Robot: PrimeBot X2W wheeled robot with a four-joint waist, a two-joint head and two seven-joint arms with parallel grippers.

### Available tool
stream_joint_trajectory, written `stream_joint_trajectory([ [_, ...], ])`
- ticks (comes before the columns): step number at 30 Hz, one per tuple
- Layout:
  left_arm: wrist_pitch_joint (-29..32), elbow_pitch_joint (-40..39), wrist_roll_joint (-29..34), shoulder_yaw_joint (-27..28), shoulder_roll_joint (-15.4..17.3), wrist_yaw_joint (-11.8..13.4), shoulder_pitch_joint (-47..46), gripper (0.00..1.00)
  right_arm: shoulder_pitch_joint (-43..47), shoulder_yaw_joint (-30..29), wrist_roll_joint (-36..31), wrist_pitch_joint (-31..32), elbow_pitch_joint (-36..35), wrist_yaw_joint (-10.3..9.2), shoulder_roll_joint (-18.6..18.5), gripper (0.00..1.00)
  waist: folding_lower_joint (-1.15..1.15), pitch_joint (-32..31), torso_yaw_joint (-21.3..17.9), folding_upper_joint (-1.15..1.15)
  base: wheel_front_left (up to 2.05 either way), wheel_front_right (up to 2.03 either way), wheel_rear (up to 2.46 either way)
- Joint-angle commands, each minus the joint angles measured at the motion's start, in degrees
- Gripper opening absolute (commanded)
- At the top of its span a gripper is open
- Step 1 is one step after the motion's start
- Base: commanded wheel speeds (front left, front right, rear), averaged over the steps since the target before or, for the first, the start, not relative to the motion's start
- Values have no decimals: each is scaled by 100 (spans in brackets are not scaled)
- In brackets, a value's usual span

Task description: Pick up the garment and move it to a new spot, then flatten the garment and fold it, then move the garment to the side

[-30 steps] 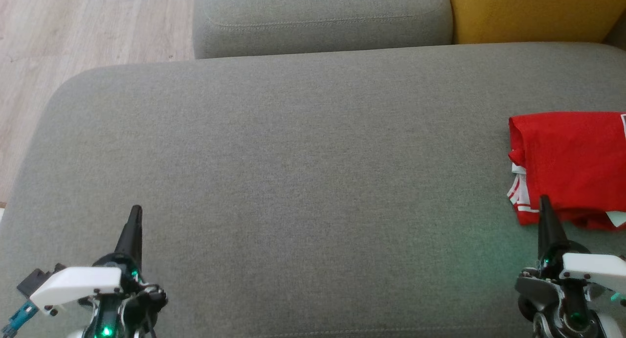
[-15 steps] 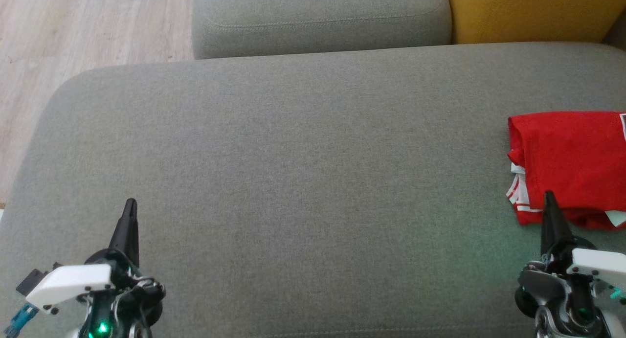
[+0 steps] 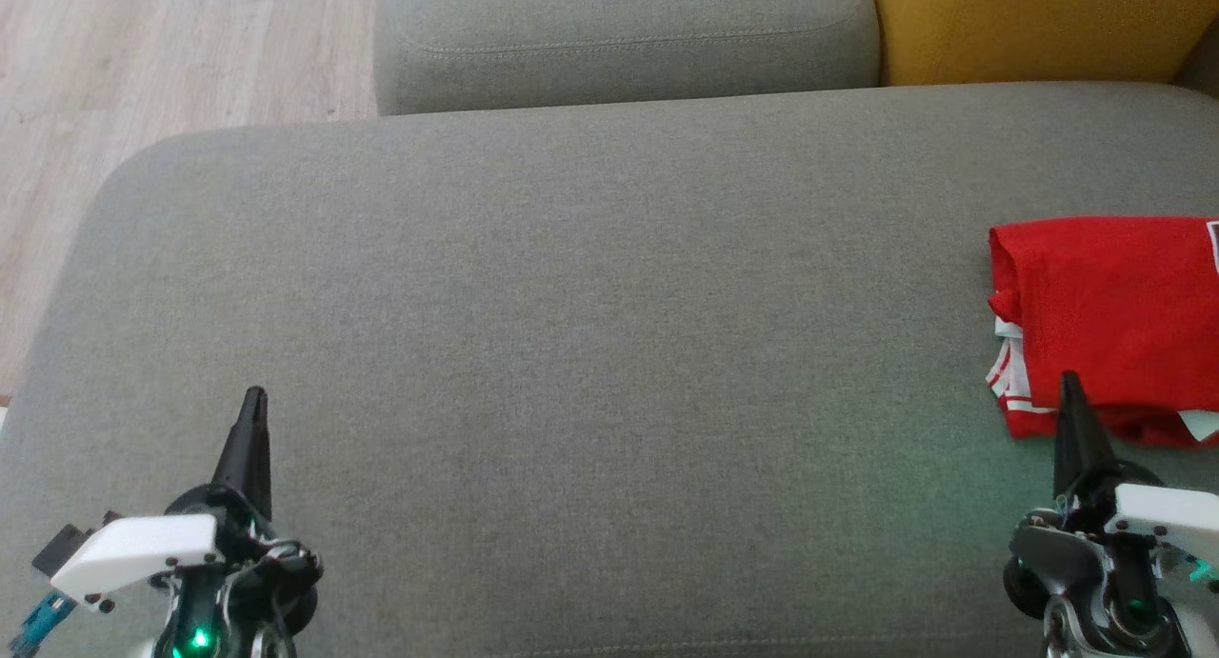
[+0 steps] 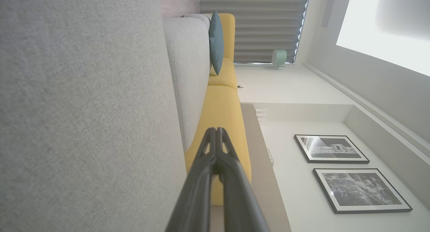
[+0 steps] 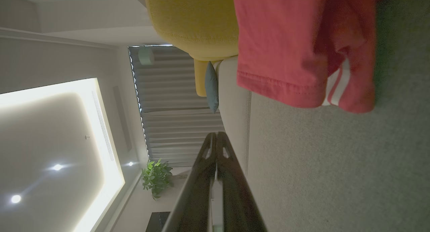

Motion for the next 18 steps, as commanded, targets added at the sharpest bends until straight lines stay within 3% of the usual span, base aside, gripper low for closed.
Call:
stream_joint_trajectory([
  [1, 46, -151, 13, 235, 47, -42, -312, 0, -276, 102, 7, 31, -180, 39, -75, 0, 0, 0, 0, 0, 0, 0, 0],
  [18, 68, -150, 36, 261, 28, -42, -314, 0, -278, 74, -16, 54, -178, 39, -56, 0, 0, 0, 0, 0, 0, 0, 0],
])
